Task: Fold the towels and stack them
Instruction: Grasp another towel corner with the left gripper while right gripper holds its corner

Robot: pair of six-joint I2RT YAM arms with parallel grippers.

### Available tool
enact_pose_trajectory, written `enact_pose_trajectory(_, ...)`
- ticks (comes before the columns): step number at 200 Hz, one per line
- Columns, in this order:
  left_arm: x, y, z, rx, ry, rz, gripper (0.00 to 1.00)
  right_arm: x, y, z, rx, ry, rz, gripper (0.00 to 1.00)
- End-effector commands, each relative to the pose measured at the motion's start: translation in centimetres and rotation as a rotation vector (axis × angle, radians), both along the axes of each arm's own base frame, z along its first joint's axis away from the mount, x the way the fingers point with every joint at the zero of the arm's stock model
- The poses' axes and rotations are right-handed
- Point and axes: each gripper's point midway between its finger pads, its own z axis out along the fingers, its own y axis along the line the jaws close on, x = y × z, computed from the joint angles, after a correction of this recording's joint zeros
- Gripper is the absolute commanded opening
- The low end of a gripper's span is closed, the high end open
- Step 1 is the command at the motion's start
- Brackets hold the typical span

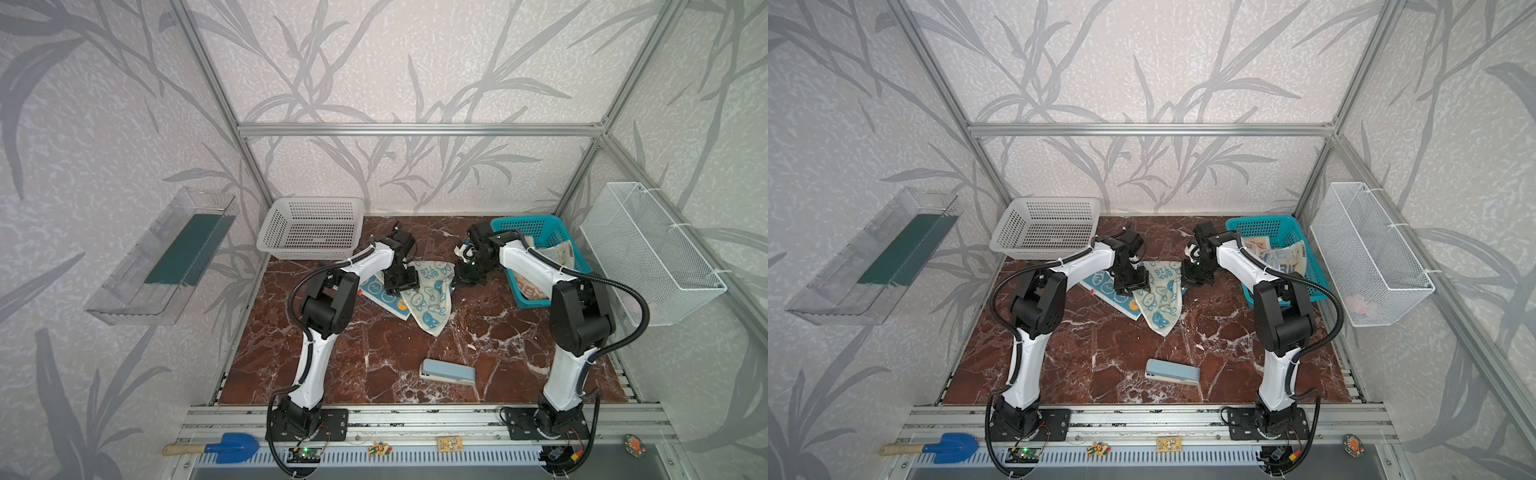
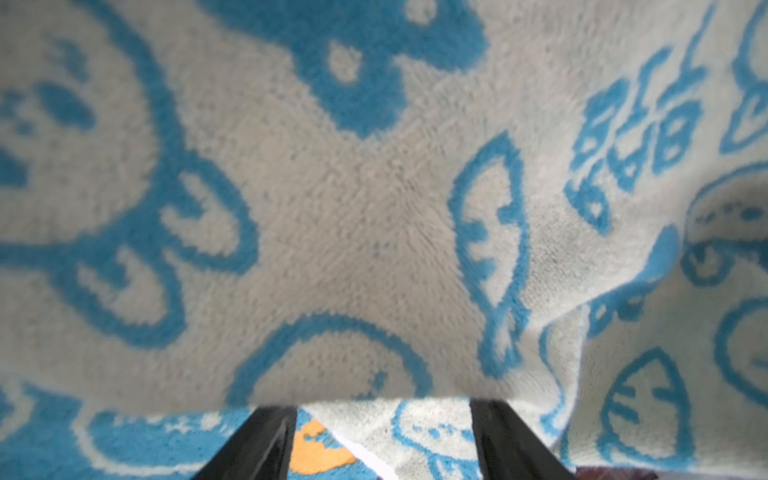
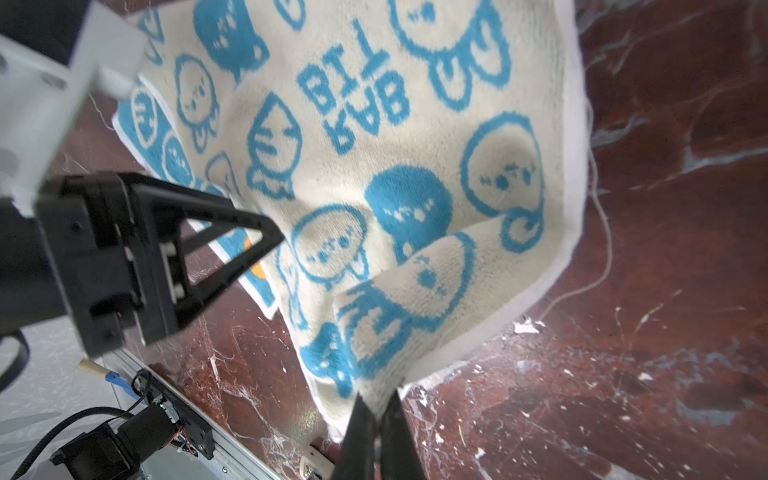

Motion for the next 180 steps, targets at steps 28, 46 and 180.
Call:
enact_pose_trajectory(28, 3.9, 0.5, 0.6, 0.041, -0.021, -0.012, 0.69, 0.0, 0.9, 1.7, 0.058, -0.026, -0.047, 0.0)
enact_pose_trajectory(46, 4.6, -0.8, 2.8, -0.01, -0.055, -0.016, 0.71, 0.6, 0.5, 2.2, 0.051, -0.031, -0.049, 0.0)
enact_pose_trajectory(180, -9.2, -1.9, 6.0, 0.05, -0.076, -0.197, 0.78, -1.2, 0.1, 1.8, 0.072, -0.011, -0.063, 0.0)
